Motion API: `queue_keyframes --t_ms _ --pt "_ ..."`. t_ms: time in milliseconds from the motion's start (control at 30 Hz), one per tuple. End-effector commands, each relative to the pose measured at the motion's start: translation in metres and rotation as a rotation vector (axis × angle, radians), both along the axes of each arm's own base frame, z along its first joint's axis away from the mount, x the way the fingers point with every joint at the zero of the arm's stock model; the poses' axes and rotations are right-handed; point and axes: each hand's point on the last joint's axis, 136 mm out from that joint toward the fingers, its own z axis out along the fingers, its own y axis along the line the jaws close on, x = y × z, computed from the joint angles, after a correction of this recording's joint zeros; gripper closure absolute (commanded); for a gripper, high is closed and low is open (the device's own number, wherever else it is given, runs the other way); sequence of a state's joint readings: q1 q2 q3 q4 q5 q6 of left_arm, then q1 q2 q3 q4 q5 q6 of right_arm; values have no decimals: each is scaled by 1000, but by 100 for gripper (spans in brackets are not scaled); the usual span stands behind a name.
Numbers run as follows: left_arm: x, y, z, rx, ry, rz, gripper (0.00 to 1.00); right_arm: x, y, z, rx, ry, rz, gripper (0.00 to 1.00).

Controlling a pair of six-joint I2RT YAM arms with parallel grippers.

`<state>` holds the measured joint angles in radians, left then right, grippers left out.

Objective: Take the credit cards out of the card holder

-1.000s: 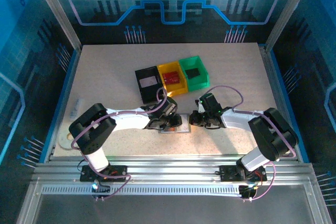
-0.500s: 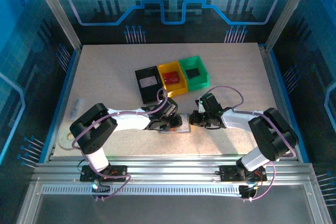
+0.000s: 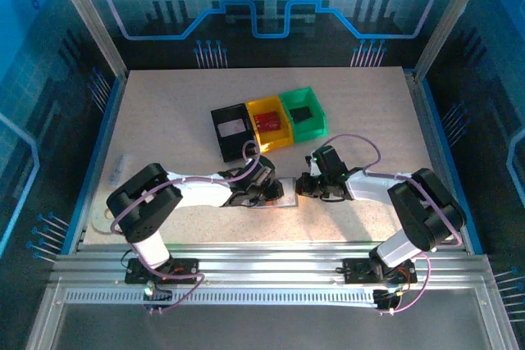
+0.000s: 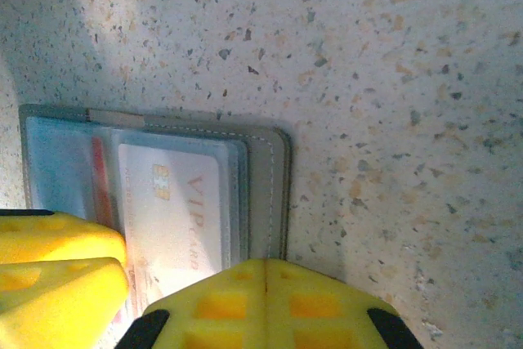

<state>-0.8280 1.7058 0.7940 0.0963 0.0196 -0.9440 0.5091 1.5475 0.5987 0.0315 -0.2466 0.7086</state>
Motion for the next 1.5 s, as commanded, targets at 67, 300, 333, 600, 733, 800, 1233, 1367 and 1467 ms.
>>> queue_keyframes --t_ms 67,300,333,600,733,800,1233,1367,1467 --pt "-4 6 0 17 -5 9 75 -29 -15 -37 -80 134 -4 100" --pt "-4 11 -2 49 -5 14 72 -30 -15 -36 -79 130 -4 100" --pt "-4 13 -3 57 -5 19 70 -30 -16 -36 -80 132 -4 100" --pt "-2 25 0 122 -19 45 66 -31 -17 -38 -81 132 -6 100" --pt "2 27 11 127 -46 56 66 -31 -17 -37 -82 129 -5 100" --pt "2 27 12 129 -50 52 66 -31 -17 -36 -82 128 -6 100" --pt "4 12 21 64 -57 46 67 -33 -17 -37 -77 129 -7 100" --pt "4 7 24 46 -56 43 68 -34 -17 -38 -76 130 -8 100" --pt "4 4 27 35 -58 41 69 -35 -16 -39 -75 132 -7 100"
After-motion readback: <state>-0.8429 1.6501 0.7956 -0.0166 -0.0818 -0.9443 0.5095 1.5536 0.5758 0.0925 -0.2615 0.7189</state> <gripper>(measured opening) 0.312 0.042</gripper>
